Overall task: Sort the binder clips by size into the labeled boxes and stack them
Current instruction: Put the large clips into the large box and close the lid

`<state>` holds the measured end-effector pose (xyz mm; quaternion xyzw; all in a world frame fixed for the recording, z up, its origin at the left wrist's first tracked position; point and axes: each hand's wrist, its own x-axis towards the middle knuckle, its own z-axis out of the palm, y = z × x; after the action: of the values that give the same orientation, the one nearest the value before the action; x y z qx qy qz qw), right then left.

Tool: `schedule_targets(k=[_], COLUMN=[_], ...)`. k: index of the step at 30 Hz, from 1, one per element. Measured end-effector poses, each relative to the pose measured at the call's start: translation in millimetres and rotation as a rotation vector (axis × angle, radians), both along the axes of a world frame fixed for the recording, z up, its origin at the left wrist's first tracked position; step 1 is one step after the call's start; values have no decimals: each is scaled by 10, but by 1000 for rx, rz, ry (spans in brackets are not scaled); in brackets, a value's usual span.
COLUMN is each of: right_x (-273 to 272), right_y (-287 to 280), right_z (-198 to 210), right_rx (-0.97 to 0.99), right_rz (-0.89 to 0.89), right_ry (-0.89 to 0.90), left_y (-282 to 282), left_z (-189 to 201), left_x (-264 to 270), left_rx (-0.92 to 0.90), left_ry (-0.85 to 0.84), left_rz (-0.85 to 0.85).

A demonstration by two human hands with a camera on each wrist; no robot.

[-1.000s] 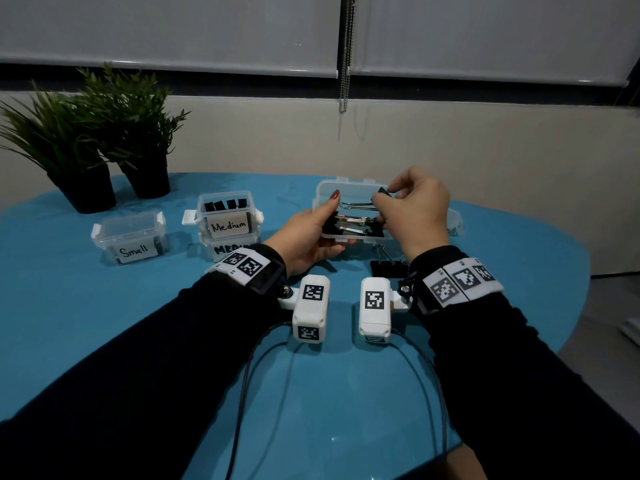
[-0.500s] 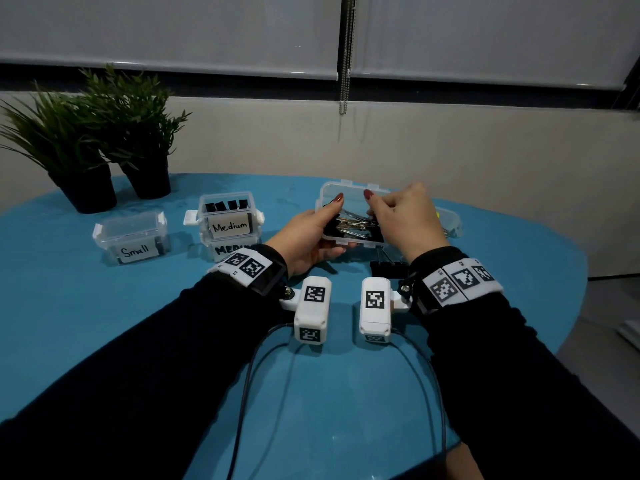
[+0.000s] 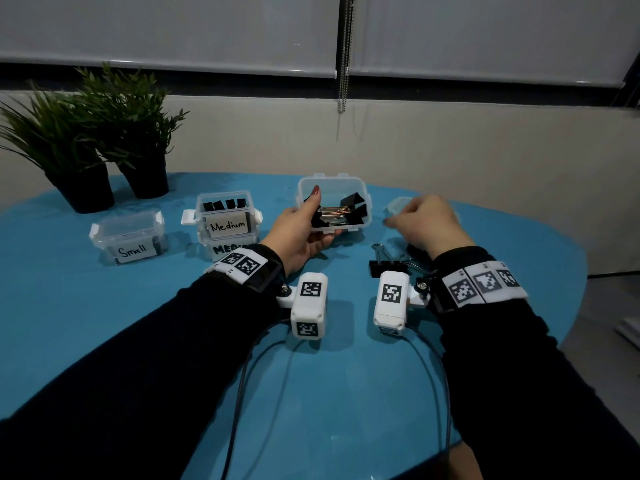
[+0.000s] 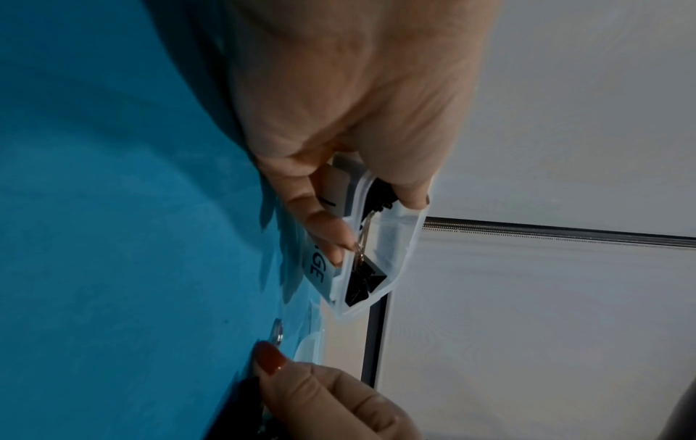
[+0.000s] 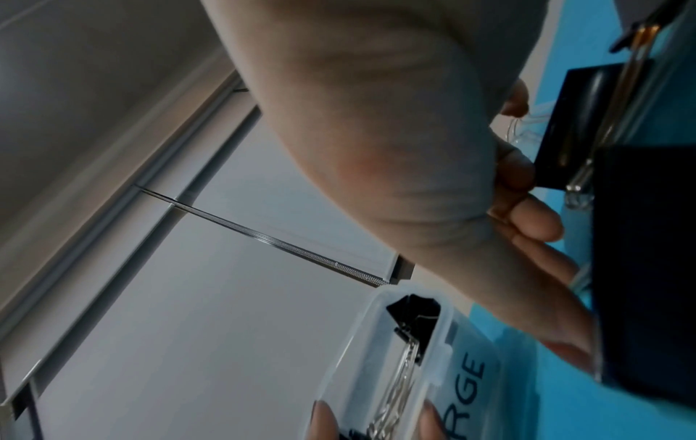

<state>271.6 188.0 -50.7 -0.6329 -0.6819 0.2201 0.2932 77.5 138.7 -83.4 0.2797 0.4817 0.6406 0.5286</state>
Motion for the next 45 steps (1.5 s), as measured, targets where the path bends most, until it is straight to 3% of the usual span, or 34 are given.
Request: schedule_targets(k=[3,6,13,24,28,34,38,40,45], right_x=[-55,-156,-218,-259,-215,-149,-171,-205,-313], right_y=[-38,-43,-168,-224,-202,-211,-210,-200,-198], right_z=[-32,-55,-47,-41,-24,112,156,144,70], right_rx=[-184,-180,-127,-90,-84,19,141,196,320], right_rz=[67,73,163,352,358,374,337,332,441], right_ry=[-262,-397,-258,-278,-84,519,825,894,839], left_y=[9,22,24,-30,-35,-42,-29,-32,-63], left_z=[-2,-13,-18,31,35,43,35,34,53], left_x=[-2,-2,-1,19,17,21,23,33,62], left_rx=[2,-3,-4,11,13,10,-16,-21,-21], left_ry=[-9,-9,-17,34,17,20,17,43,91], left_rz=[1,0,-7,-11,-12,-17,-7,-22,-62])
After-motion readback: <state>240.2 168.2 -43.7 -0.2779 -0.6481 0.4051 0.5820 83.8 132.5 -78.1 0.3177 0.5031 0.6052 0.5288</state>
